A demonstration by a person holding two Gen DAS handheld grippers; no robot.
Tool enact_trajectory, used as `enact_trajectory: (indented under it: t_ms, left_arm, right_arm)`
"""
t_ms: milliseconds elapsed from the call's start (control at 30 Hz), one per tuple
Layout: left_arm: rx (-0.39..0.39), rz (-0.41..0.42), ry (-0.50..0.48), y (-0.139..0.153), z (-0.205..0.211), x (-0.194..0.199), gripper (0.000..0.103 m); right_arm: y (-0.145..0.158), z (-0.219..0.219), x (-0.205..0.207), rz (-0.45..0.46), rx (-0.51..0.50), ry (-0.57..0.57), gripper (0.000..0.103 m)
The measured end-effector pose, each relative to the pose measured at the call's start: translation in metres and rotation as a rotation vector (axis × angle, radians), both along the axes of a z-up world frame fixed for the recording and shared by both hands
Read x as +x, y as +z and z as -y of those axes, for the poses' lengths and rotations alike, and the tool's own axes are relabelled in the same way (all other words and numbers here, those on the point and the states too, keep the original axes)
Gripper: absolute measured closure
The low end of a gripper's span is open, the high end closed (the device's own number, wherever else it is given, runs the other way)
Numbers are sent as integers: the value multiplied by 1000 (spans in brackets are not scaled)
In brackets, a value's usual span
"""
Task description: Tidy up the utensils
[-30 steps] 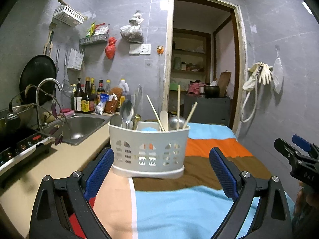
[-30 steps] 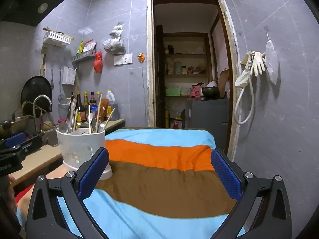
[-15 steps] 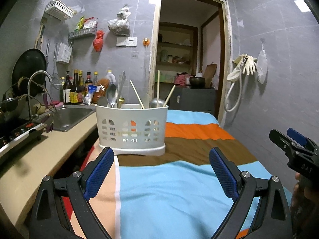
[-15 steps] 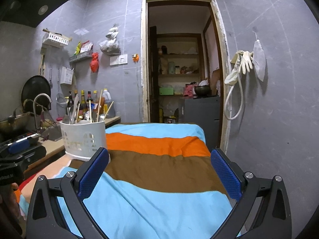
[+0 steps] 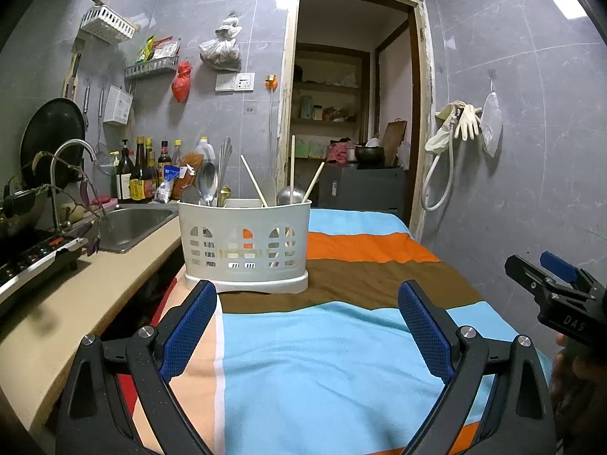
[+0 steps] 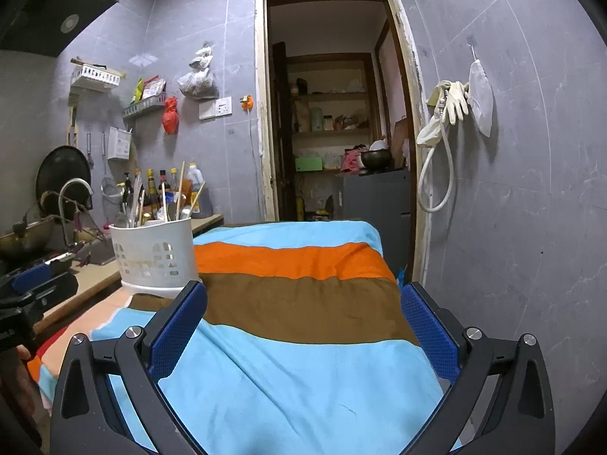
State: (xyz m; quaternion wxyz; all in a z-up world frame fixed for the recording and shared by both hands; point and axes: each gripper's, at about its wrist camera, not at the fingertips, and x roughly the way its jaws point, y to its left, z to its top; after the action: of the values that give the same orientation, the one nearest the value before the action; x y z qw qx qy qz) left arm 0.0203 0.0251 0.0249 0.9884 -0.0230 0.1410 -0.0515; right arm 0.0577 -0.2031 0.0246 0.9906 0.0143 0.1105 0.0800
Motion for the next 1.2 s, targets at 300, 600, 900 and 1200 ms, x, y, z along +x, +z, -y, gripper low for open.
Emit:
enact_trajectory:
  t_ms: [300,600,900,1200]
  left_arm:
    - [0,-9,0,-2,-4,0,9]
    - [0,-10,1,-2,-3,0,9]
    - [-2,-13,2,-4,-5,1,9]
    - [-2,-13,1,-4,-6,1,9]
  right_arm:
    - [-1,0,0,-6,3,-2,0]
    - [-2,-1,0,-7,4,-2,0]
    - [-2,-1,-1,-8,5,-2,0]
    - [-2,-1,-1,-7,5,-2,0]
